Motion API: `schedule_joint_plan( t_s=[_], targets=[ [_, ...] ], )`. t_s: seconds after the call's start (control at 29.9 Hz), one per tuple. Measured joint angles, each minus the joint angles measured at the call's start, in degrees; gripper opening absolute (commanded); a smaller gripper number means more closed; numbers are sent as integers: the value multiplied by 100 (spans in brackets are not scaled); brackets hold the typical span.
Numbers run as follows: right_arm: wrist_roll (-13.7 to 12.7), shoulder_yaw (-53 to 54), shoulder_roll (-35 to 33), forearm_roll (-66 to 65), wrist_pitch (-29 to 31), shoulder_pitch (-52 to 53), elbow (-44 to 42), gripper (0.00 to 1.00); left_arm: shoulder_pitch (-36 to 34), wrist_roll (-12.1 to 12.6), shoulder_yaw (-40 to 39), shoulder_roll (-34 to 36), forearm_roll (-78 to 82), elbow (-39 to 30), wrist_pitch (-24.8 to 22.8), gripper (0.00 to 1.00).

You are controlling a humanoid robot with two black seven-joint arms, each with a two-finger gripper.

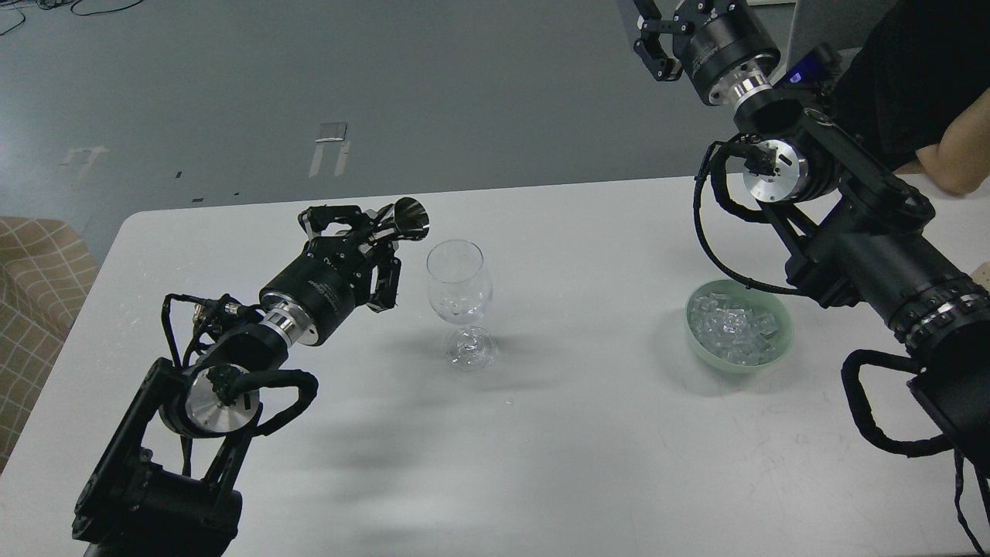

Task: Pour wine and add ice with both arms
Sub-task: 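Tilt the jigger over the wine glass with the left gripper to pour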

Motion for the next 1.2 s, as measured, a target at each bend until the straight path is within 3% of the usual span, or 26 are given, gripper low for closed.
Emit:
schedule_joint_plan(
  t_s=[1.2],
  targets=[
    [0,32,16,-1,-13,13,27,100,-10,-140,170,1,1092,-38,-371,0]
  ],
)
